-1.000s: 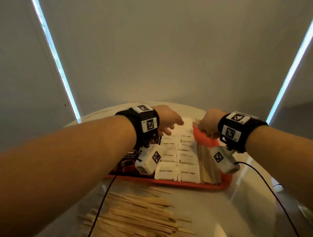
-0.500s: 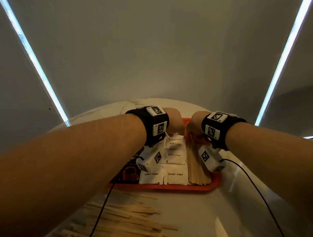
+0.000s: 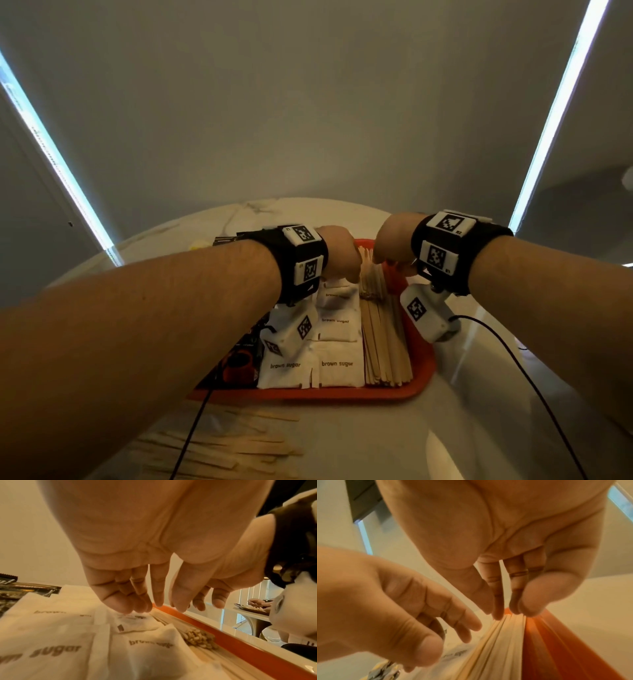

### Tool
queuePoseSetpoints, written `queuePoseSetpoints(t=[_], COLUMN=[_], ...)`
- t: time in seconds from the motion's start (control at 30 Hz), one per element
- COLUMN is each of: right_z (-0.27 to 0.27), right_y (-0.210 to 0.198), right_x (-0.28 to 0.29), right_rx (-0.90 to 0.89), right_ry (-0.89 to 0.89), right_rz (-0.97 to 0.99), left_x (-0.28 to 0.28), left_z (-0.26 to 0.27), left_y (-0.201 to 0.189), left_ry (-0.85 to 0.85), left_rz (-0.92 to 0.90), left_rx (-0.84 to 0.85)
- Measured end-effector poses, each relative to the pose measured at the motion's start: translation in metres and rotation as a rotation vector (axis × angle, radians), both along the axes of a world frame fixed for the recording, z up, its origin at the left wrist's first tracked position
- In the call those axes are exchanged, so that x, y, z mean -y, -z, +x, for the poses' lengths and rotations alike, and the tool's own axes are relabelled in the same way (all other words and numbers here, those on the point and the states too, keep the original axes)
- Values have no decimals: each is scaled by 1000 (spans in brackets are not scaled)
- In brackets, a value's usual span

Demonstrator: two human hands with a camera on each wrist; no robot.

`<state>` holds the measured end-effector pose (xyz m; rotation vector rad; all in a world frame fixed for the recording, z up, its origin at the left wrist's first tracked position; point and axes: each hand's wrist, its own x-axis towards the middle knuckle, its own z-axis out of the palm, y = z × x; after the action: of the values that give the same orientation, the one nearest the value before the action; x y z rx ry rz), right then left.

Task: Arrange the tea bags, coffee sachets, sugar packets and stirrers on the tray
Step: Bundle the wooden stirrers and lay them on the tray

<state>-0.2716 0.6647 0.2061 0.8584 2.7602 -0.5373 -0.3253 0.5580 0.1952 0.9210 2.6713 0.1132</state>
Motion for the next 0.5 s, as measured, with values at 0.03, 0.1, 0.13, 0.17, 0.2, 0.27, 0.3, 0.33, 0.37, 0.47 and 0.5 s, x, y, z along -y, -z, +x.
queuePoseSetpoints(t=[0.03, 0.1, 0.13, 0.17, 0.2, 0.27, 0.3, 0.33, 0.37, 0.47, 0.5], right_z=[-1, -5, -6, -6, -7, -6, -5, -4, -2, 4, 4], right_y=[0, 3, 5, 6, 8, 11, 11, 11, 10, 7, 8], right_x=[-1, -3, -6, -7, -9, -14, -16, -17, -18, -16, -14], right_rx=[13, 23, 34, 40, 40, 28, 43, 69, 84, 140, 171], right_ry=[1, -15, -33, -50, -54, -42, -54, -66, -73, -128, -149], right_rz=[-13, -61, -63, -46, -25, -24, -11, -2, -14, -62, -54], left_x=[0, -3, -4, -4, -5, -6, -7, -7, -5, -1, 0], left_z=[-1, -3, -2, -2, -3, -3, -3, -3, -3, -5, -6], left_y=[0, 3, 3, 3, 4, 5, 6, 6, 6, 5, 6], left_ry=[18, 58, 72, 92, 111, 144, 165, 181, 191, 205, 196], left_rz=[11, -4, -15, -32, -42, -69, -84, -92, -92, -47, -25], left_rx=[-10, -20, -1, 1, -4, -25, -37, -45, -48, -3, 18])
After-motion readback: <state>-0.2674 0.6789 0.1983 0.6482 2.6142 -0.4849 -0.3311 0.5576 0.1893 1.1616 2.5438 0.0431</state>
